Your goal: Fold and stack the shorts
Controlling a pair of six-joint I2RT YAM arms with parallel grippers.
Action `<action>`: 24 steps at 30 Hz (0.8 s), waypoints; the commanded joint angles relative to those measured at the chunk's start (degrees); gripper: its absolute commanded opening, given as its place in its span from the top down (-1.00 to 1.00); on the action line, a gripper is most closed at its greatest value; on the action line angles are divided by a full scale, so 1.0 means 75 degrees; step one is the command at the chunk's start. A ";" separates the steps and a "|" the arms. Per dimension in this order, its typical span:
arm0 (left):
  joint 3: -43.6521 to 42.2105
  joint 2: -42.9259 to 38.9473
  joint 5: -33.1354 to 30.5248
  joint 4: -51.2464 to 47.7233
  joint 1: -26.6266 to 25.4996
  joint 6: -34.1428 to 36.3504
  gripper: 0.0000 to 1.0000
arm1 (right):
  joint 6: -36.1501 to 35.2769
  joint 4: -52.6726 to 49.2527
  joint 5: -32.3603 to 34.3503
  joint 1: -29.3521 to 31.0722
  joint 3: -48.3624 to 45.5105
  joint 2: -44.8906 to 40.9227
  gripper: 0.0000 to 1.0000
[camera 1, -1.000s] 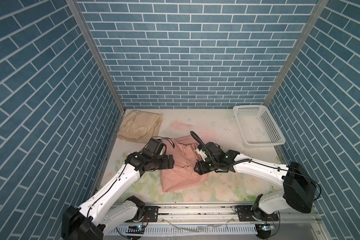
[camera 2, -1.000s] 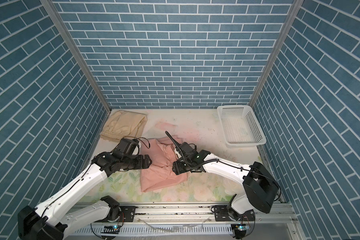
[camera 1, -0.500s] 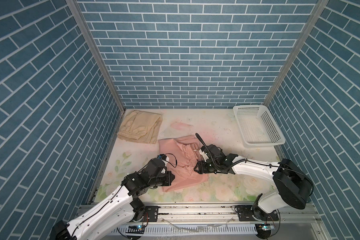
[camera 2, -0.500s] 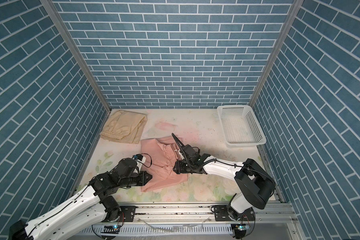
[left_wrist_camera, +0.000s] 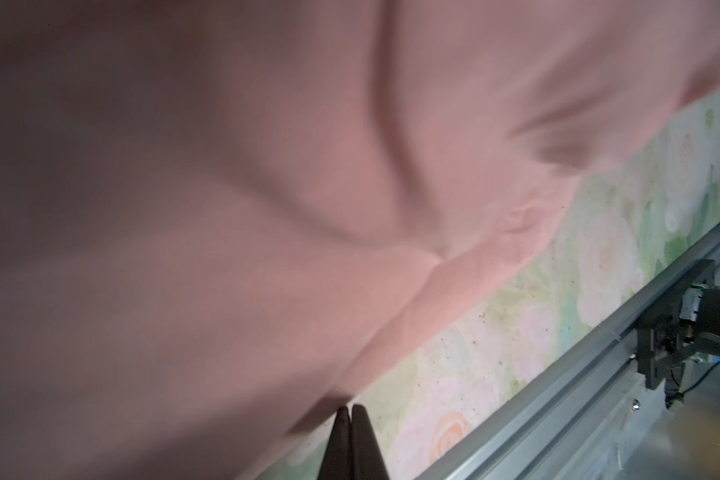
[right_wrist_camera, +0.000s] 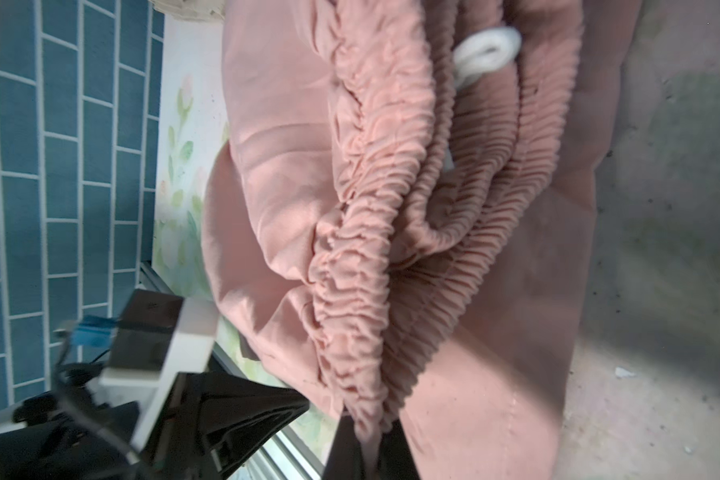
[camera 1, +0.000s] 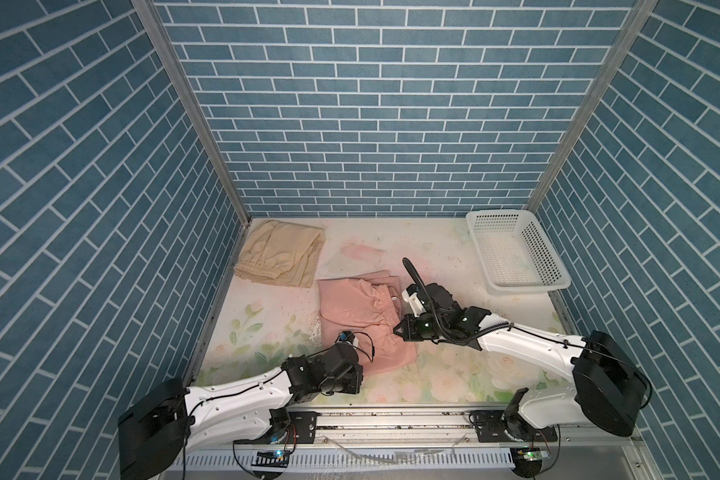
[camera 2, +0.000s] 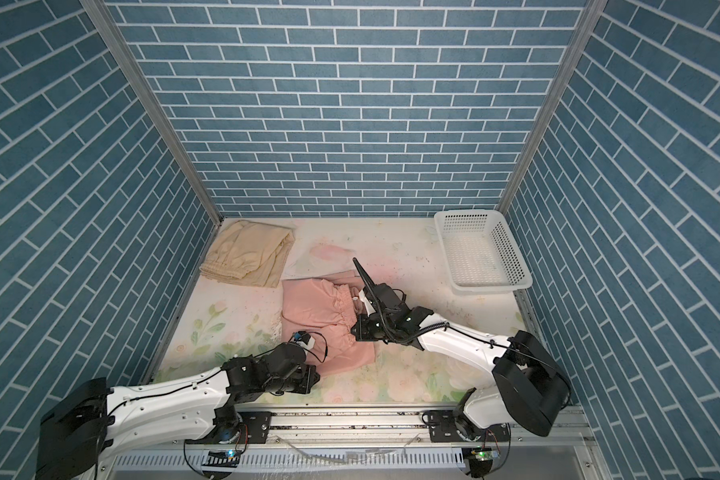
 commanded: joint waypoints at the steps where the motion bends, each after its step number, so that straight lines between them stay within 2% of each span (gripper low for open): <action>1: -0.0066 0.0040 -0.0540 0.0142 -0.0053 -0.0167 0.96 | 0.0432 -0.0332 0.0066 -0.0031 -0.0385 -0.0415 1.00; 4: -0.0184 -0.0171 -0.0691 0.0009 -0.0054 -0.0258 0.97 | 0.0491 -0.0284 0.0199 -0.0044 -0.0817 -0.0451 1.00; 8: -0.0274 -0.0650 -0.0834 -0.0417 -0.0056 -0.0339 0.97 | 0.0505 0.0060 0.0055 -0.0037 -0.1189 0.0055 1.00; 9: -0.0262 -0.0797 -0.0879 -0.0615 -0.0053 -0.0364 0.97 | 0.0529 0.0193 0.0041 -0.0047 -0.1271 0.0226 0.93; 12: -0.0218 -0.1155 -0.0872 -0.1085 -0.0057 -0.0428 0.93 | 0.0255 -0.0004 0.0005 -0.0039 -0.1159 0.0616 0.51; 18: 0.0680 -0.1615 -0.0890 -0.2556 -0.0059 -0.0493 0.52 | -0.1279 -0.2627 0.0966 -0.0073 0.0164 0.0062 -0.03; 21: 0.1272 -0.1631 -0.1102 -0.3203 -0.0056 -0.0291 0.29 | -0.2096 -0.3642 0.1498 -0.0087 0.1007 0.0076 -0.07; 23: 0.1613 -0.1631 -0.1402 -0.3553 -0.0050 -0.0213 0.14 | -0.2516 -0.3703 0.1559 -0.0090 0.1442 0.0183 -0.07; 24: 0.1735 -0.1632 -0.1600 -0.3683 -0.0047 -0.0177 0.14 | -0.2675 -0.3575 0.1587 -0.0096 0.1644 0.0276 -0.07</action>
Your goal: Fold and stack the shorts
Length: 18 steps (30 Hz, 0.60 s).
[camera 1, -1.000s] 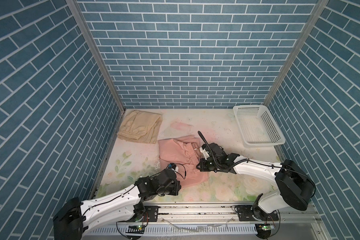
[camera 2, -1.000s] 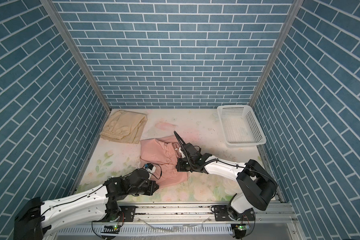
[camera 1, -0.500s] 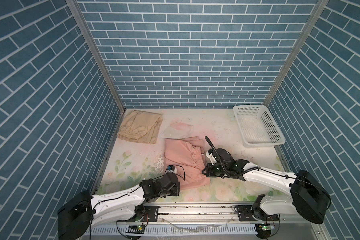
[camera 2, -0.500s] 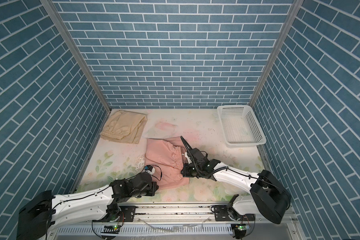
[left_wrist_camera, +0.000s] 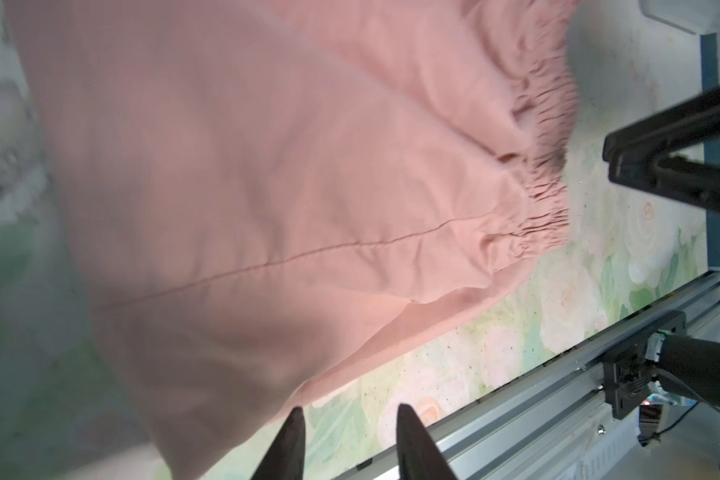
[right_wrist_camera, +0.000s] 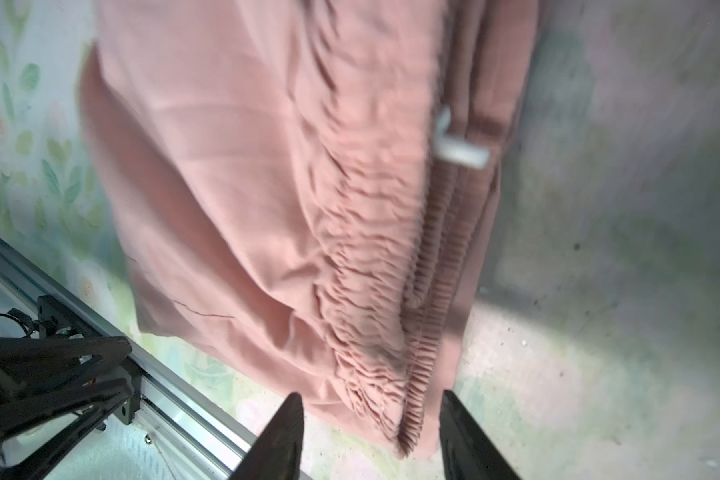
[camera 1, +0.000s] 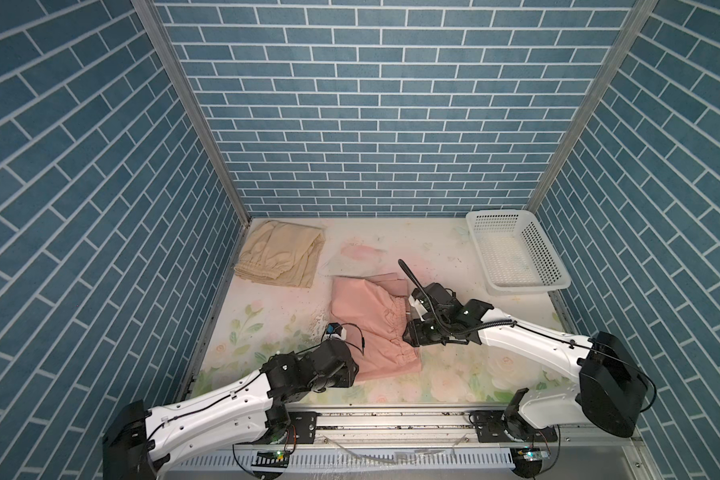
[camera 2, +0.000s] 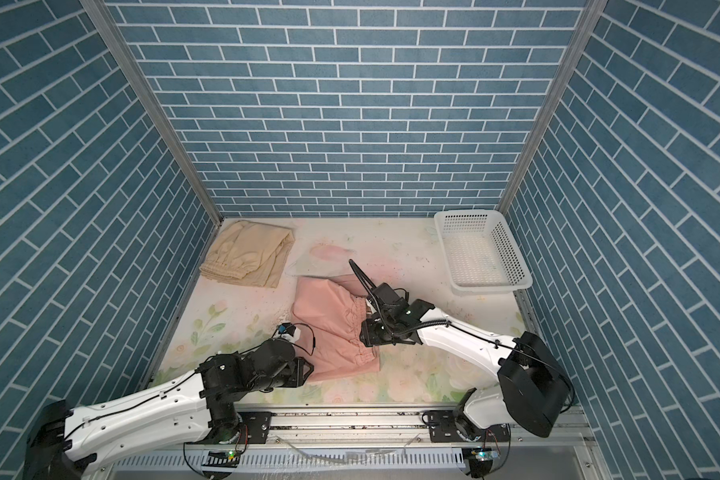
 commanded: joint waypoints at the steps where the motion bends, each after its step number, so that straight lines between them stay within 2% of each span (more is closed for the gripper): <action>1: 0.0451 -0.0078 -0.0747 -0.1048 0.0002 0.0207 0.13 | -0.1196 -0.0581 0.0488 -0.0030 0.0598 0.0158 -0.08; 3: 0.0577 -0.0092 -0.0922 -0.1120 0.0180 0.0305 0.06 | -0.1572 -0.0210 0.0321 -0.0038 0.1050 0.0556 -0.09; 4: 0.0612 -0.0110 -0.0882 -0.1070 0.0351 0.0391 0.03 | -0.1747 0.0009 0.0154 -0.0060 0.1286 0.0800 -0.15; 6: 0.0641 -0.0133 -0.0732 -0.0894 0.0693 0.0586 0.03 | -0.1913 0.0737 -0.0554 -0.0217 0.1567 0.1225 -0.17; 8: 0.0671 -0.0145 -0.0601 -0.0744 0.0985 0.0741 -0.01 | -0.1956 0.1403 -0.1284 -0.0404 0.1795 0.1668 -0.03; 11: 0.0813 -0.0056 -0.0306 -0.0710 0.1399 0.0970 -0.27 | -0.2250 0.1450 -0.1906 -0.0596 0.2381 0.2448 0.14; 13: 0.0997 0.0103 -0.0321 -0.0838 0.1517 0.1116 -0.39 | -0.2476 0.1227 -0.2086 -0.0692 0.2759 0.2943 0.39; 18: 0.1105 0.0424 -0.0277 -0.0751 0.1532 0.1321 -0.54 | -0.2604 0.1522 -0.2245 -0.1335 0.2795 0.3777 0.50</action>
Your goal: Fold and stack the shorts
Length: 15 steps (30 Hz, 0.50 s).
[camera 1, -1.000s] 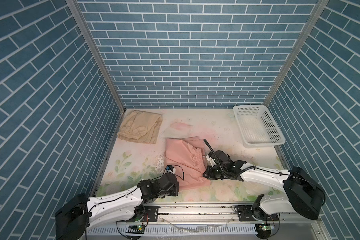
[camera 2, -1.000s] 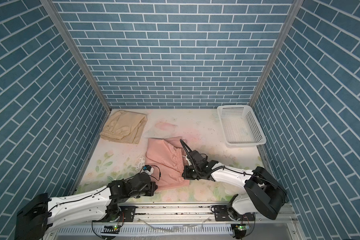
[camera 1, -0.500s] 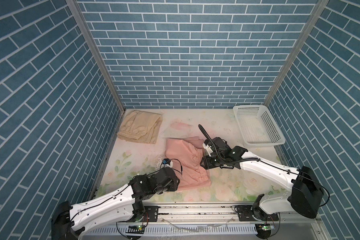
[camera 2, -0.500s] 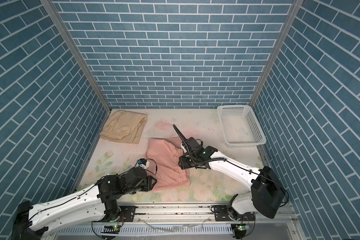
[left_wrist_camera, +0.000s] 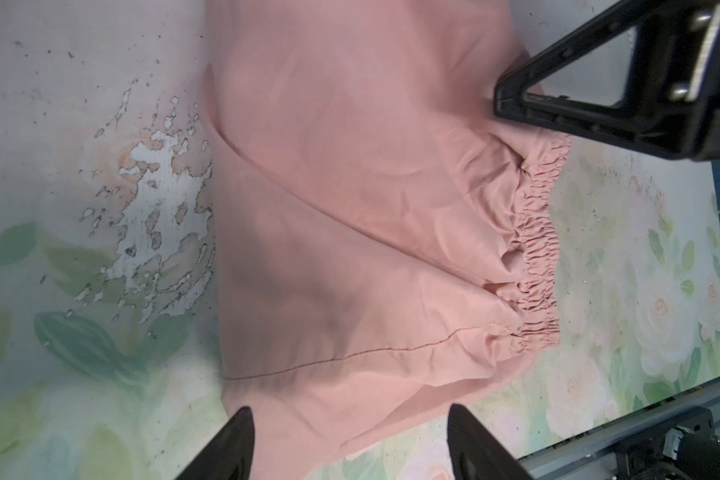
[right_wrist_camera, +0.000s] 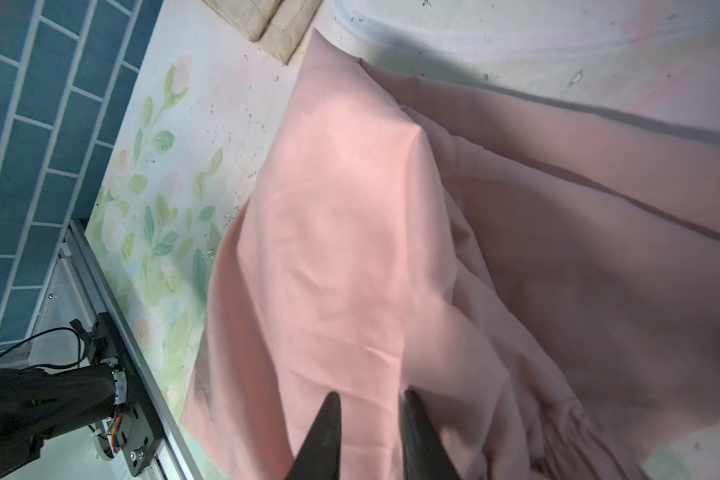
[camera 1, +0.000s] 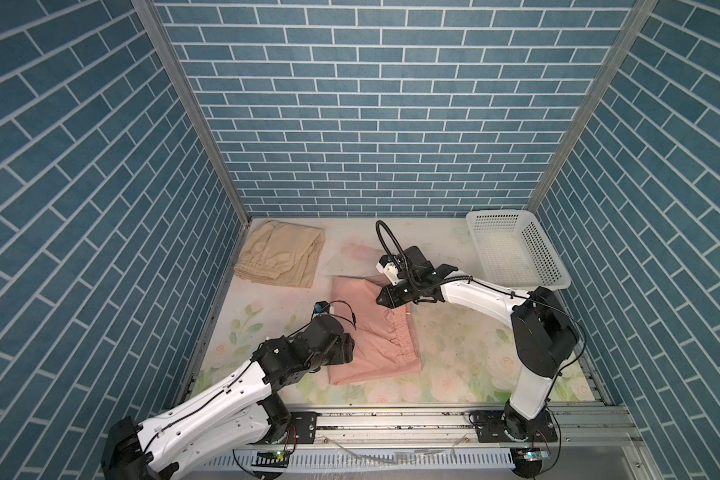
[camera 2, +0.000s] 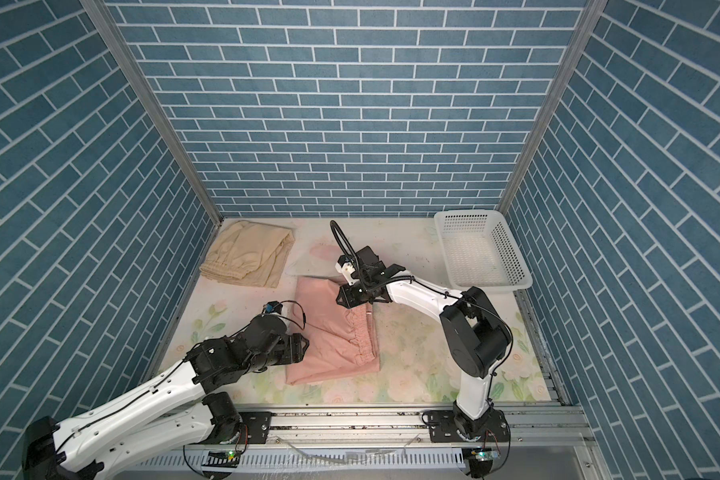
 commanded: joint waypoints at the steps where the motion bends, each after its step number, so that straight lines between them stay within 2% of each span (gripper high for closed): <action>1: 0.0051 0.0129 0.0097 -0.0023 0.0043 0.0245 -0.55 | -0.0334 0.0210 -0.0393 -0.0514 -0.0024 0.0355 0.50; 4: -0.0132 0.0091 0.0234 0.0171 0.0039 0.0087 -0.58 | -0.0116 0.0563 -0.0154 -0.0775 -0.0493 0.0452 0.50; 9: -0.0177 -0.0093 0.0173 0.0213 0.0065 -0.0017 -0.65 | -0.0332 0.0081 -0.0280 -0.0807 -0.0627 0.0535 0.40; 12: -0.0035 -0.0290 0.0048 -0.0061 0.0089 0.0014 -0.83 | -0.0976 -0.0583 0.0122 -0.0785 -0.0356 -0.0012 0.23; 14: 0.0134 -0.0463 -0.0076 -0.0401 0.0141 0.0034 -0.99 | -0.1794 -0.1064 0.0361 -0.0701 -0.0067 -0.0396 0.12; 15: 0.0250 -0.0565 -0.0129 -0.0617 0.0174 0.0079 -0.99 | -0.2271 -0.1348 0.0482 -0.0634 0.0092 -0.0597 0.06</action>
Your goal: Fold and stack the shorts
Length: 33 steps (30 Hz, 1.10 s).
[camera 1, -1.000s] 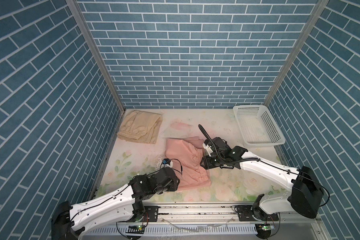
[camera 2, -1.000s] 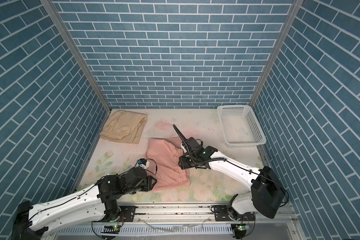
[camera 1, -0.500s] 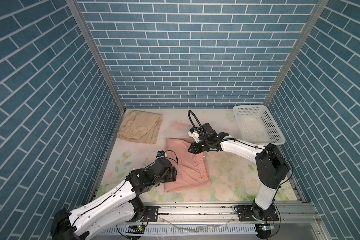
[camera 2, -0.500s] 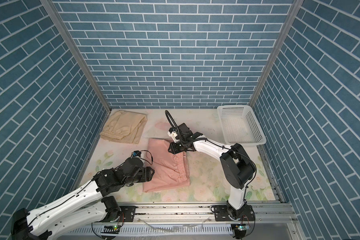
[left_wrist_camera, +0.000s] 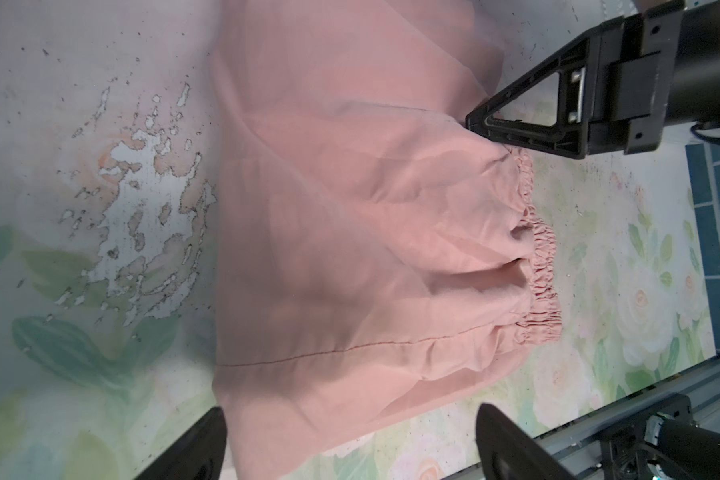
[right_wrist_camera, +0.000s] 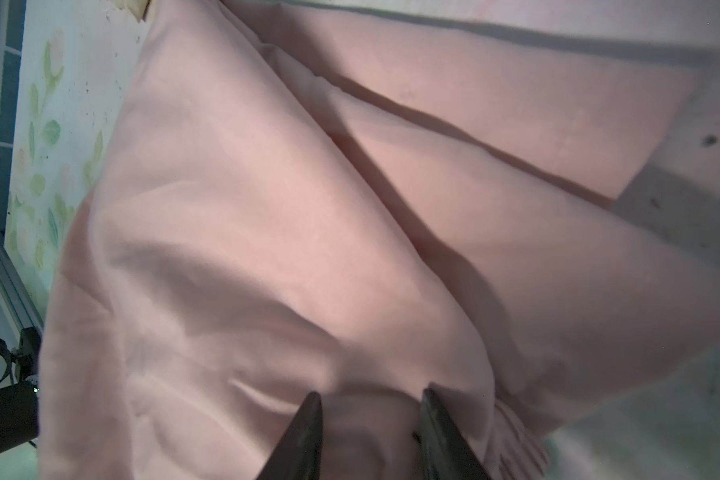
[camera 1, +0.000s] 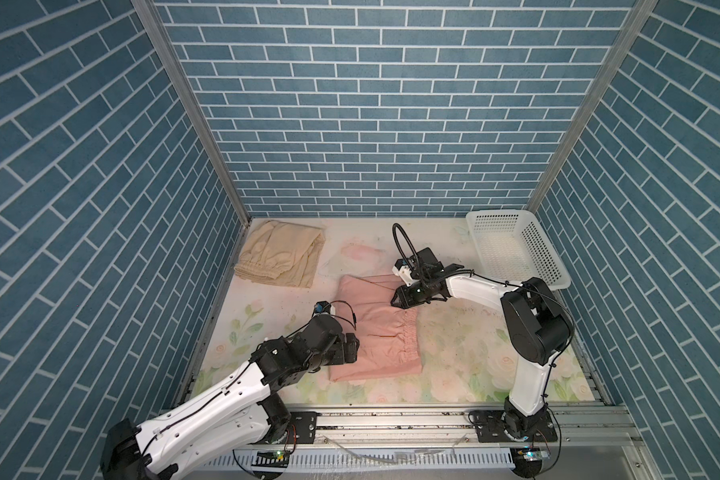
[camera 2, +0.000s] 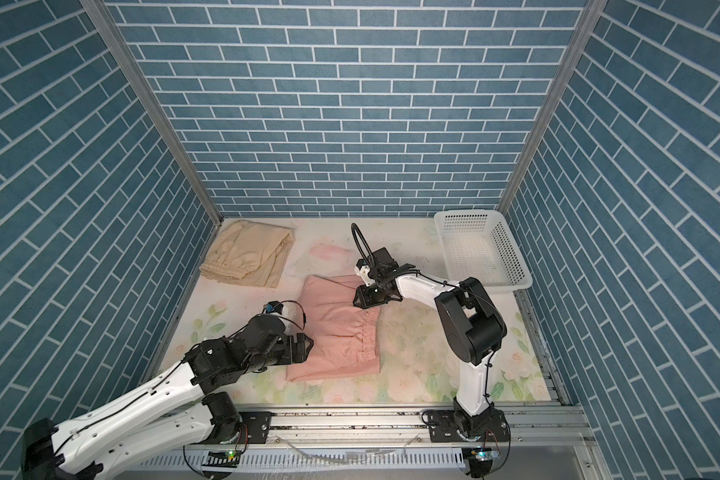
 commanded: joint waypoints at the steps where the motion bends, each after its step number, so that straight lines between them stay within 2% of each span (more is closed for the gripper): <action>1: 0.0462 -0.0326 -0.0333 -0.0767 0.0129 0.0095 -0.99 | -0.1887 -0.1142 0.0528 0.0179 0.0575 -0.0891 0.00; 4: 0.0872 -0.0643 -0.0473 -0.1405 0.0215 0.0235 -0.99 | -0.2996 -0.1654 0.0648 0.0475 0.0921 -0.1132 -0.14; 8: 0.1227 -0.1014 -0.0659 -0.2155 0.0300 0.0305 -0.99 | -0.3700 -0.2109 0.0821 0.1211 0.1426 -0.0947 -0.26; 12: 0.1410 -0.1399 -0.0751 -0.2707 0.0336 0.0293 -0.99 | -0.4330 -0.2742 0.1439 0.2266 0.2176 -0.0140 -0.30; 16: 0.1481 -0.1627 -0.0760 -0.2993 0.0348 0.0258 -0.99 | -0.4742 -0.3220 0.1907 0.2804 0.2740 0.0725 -0.31; 26: 0.1308 -0.1786 -0.0789 -0.3104 0.0348 0.0139 -0.99 | -0.4877 -0.3055 0.2815 0.3036 0.3188 0.2055 -0.32; 29: 0.1252 -0.1800 -0.0799 -0.3115 0.0348 0.0101 -0.99 | -0.4622 -0.2982 0.2850 0.2973 0.3310 0.2454 -0.33; 33: 0.1171 -0.1858 -0.0801 -0.3115 0.0348 0.0011 -0.99 | -0.3788 -0.2767 0.2724 0.2571 0.3392 0.2959 -0.32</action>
